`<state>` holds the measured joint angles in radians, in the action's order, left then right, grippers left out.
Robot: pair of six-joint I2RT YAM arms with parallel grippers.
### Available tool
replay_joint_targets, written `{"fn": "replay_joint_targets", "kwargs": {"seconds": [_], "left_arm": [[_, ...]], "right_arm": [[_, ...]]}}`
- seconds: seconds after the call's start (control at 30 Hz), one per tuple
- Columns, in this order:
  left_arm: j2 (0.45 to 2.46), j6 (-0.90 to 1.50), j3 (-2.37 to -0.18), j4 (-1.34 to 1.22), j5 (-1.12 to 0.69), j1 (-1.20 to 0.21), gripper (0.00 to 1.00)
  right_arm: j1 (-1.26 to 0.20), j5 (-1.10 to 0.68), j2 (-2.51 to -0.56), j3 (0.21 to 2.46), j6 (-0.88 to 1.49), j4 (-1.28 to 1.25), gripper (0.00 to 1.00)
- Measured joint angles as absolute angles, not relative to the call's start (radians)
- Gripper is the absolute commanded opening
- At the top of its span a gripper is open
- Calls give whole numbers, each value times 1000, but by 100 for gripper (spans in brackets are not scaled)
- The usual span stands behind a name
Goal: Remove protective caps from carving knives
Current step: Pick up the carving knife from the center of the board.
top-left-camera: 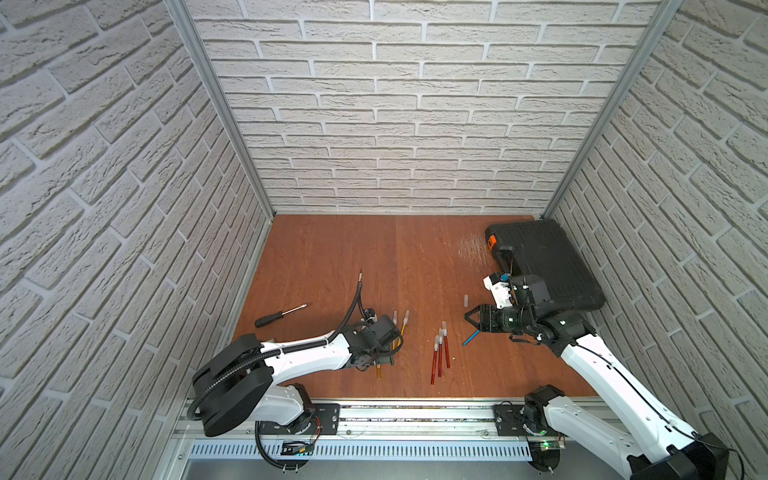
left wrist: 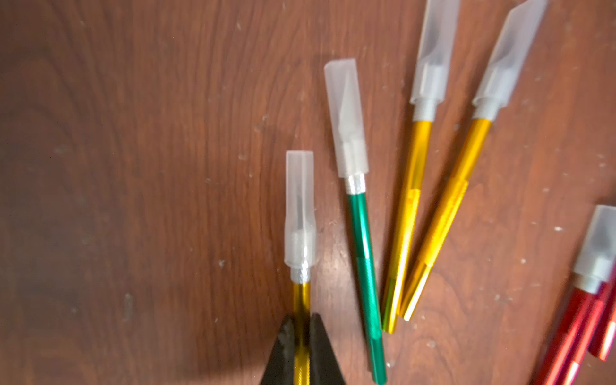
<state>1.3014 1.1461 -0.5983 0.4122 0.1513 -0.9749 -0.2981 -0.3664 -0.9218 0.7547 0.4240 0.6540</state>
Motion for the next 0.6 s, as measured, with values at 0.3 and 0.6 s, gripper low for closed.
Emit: {"fn": "replay_joint_targets", "kwargs": {"seconds": [0.3,0.6], "left_arm": [[1117,1046,-542,262,84,-913,8],[1136,983,-534,118,-20,-901,8]], "right_arm": [[-434,-376,-1046,732,546,491,55],[-626,-334,-1324,826,664,298,52]]}}
